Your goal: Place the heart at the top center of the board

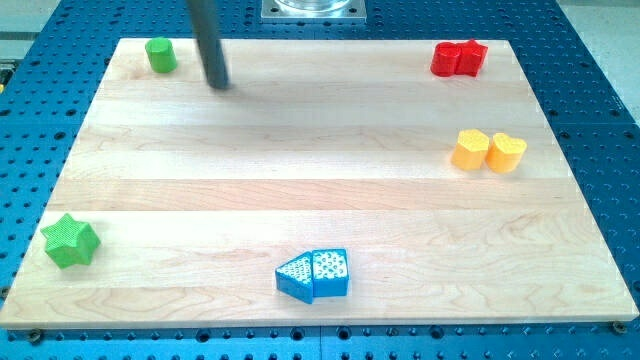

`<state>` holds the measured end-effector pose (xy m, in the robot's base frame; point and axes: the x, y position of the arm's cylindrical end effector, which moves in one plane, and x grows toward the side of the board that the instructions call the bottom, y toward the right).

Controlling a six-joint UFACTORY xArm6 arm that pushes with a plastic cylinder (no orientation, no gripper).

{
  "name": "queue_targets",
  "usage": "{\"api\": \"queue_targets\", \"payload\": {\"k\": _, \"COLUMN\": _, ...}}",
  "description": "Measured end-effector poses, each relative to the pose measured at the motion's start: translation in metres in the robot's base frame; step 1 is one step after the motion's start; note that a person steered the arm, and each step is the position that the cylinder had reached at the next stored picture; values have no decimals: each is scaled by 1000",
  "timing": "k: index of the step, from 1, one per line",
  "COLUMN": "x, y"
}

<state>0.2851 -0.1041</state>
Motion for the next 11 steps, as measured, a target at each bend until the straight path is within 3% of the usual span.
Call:
{"api": "queue_targets", "payload": {"k": 2, "x": 0, "y": 151}}
{"api": "queue_targets", "payload": {"k": 3, "x": 40, "y": 200}}
{"api": "queue_targets", "payload": {"k": 4, "x": 90, "y": 324}}
{"api": "queue_targets", "payload": {"k": 5, "x": 143, "y": 411}}
{"api": "queue_targets", "payload": {"k": 6, "x": 172, "y": 385}}
{"api": "queue_targets", "payload": {"k": 7, "x": 154, "y": 331}}
{"api": "queue_targets", "payload": {"k": 8, "x": 97, "y": 293}}
{"api": "queue_targets", "payload": {"k": 10, "x": 73, "y": 305}}
{"api": "queue_targets", "payload": {"k": 11, "x": 31, "y": 226}}
